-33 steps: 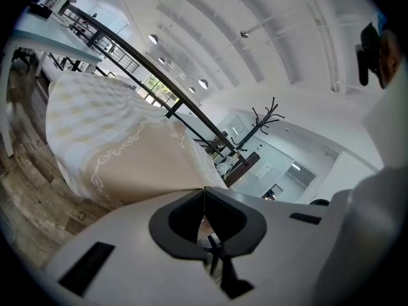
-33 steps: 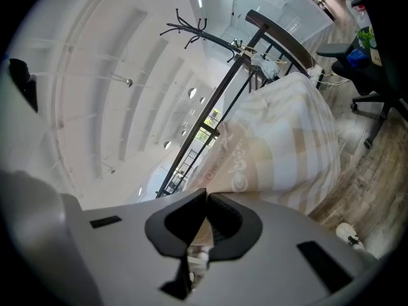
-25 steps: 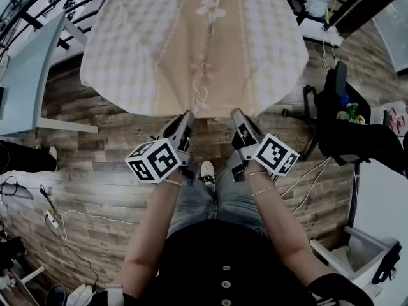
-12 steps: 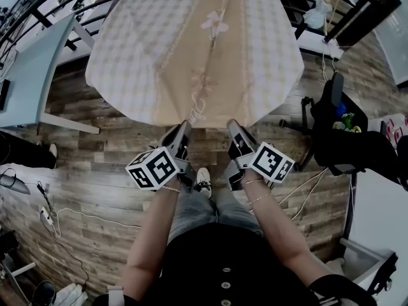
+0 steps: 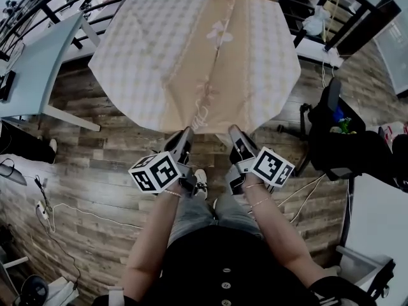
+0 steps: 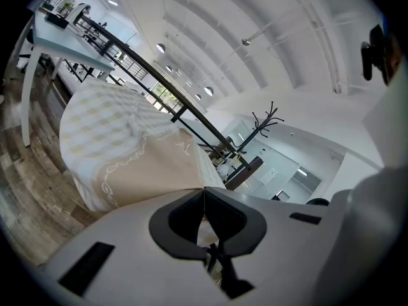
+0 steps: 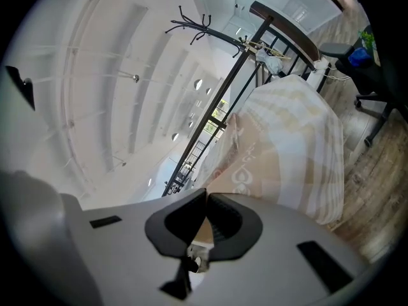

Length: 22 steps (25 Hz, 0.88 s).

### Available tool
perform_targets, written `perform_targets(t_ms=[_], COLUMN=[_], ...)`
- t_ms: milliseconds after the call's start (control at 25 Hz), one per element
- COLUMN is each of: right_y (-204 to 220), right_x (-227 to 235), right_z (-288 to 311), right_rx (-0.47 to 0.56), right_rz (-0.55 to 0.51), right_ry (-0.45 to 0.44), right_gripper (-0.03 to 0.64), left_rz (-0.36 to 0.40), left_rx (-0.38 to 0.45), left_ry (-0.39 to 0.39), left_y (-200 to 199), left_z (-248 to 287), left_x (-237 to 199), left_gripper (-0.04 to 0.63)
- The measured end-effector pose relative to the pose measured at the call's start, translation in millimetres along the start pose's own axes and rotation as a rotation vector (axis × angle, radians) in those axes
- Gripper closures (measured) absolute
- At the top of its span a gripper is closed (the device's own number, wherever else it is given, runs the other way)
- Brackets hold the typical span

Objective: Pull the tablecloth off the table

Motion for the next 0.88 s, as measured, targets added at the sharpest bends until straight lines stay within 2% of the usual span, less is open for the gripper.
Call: perform_targets(t_ms=[880], right_y=[14], right_x=[-12], right_z=[-56], right_rx=[-0.003], right_rz=[-0.023], right_ry=[-0.064], right_gripper=[0.591], left_rz=[0.033], left_rx=[0.025], left_ry=[0.011], left_y=[35], left_z=[-46], left_x=[37], left_gripper=[0.580])
Point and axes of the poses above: the fingertips, and each gripper's own axes: z forward along the fingers, x to its right, y out of its underside, the point moved 3 cm from there along -z, backward along the fingers, and after that the axes turned 2 degrees about y, right-handed, at the moved point
